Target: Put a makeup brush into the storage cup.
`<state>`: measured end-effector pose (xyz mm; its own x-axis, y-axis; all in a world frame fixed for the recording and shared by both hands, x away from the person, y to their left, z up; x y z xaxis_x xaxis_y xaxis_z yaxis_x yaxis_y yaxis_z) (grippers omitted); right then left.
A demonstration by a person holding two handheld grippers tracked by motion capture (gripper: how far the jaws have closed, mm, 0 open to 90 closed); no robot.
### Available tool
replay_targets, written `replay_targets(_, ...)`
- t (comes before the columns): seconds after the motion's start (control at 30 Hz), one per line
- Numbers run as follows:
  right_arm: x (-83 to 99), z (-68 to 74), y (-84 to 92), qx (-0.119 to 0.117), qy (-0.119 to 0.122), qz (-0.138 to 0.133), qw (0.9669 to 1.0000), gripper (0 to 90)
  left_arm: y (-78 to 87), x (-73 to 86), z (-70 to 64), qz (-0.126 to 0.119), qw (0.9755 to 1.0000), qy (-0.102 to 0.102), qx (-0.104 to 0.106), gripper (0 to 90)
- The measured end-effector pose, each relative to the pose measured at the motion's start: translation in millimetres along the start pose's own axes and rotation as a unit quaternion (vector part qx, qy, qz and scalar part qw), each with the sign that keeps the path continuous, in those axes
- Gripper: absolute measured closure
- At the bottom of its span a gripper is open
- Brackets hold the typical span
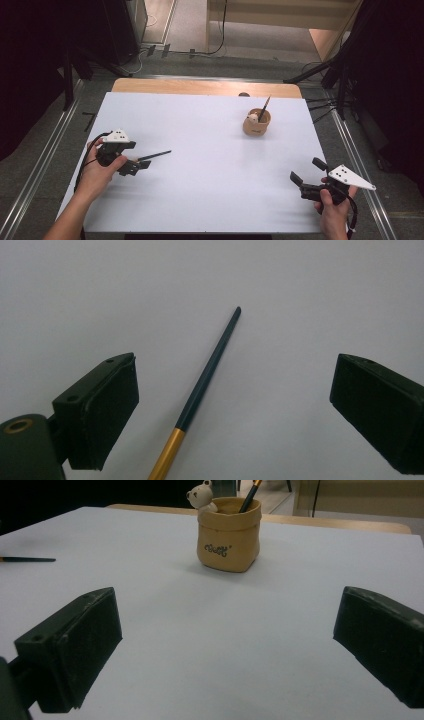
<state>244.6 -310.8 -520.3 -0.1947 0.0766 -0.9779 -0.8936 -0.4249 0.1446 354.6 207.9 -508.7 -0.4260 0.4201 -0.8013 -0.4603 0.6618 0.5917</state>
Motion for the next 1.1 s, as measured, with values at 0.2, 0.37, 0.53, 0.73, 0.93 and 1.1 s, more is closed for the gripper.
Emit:
replay_targets(0.2, 1.6, 0.8, -1.5, -0.002, 0.002, 0.004, 1.0000, 0.0, -3.8, 4.2, 6.3, 0.060, 0.9979, -0.013, -0.020, 14.2)
replay_targets(0.37, 2.8, 1.5, -2.8, -0.004, -0.001, 0.006, 1.0000, 0.0, -9.7, 7.5, 9.2, 0.108, 0.9935, -0.024, -0.028, 18.5)
replay_targets(0.53, 4.0, 0.7, -3.1, -0.003, 0.000, 0.008, 1.0000, 0.0, -13.5, 7.0, 9.9, 0.132, 0.9901, -0.037, -0.032, 28.9)
replay_targets(0.73, 4.8, 0.9, -3.5, -0.004, 0.000, 0.010, 0.9999, 0.0, -14.8, 7.2, 12.2, 0.150, 0.9872, -0.043, -0.034, 37.6)
replay_targets(0.93, 5.6, 0.8, -4.1, -0.004, -0.001, 0.012, 0.9999, 0.0, -15.4, 7.8, 15.8, 0.167, 0.9843, -0.046, -0.035, 45.9)
replay_targets(1.1, 6.4, 1.2, -4.6, -0.004, 0.001, 0.014, 0.9999, 0.0, -16.7, 7.5, 20.5, 0.173, 0.9829, -0.049, -0.038, 56.2)
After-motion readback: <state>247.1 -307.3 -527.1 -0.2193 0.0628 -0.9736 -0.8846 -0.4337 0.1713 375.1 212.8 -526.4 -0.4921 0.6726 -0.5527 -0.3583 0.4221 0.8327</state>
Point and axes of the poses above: each handheld gripper's, and its own axes: y roughly backward along the jaws, x roughly out of its underside, z roughly to its left, the point moved 7 cm from there along -y, roughly forward along the jaws, and after that the axes turned 12 degrees about -z, right-handed, at the moved point
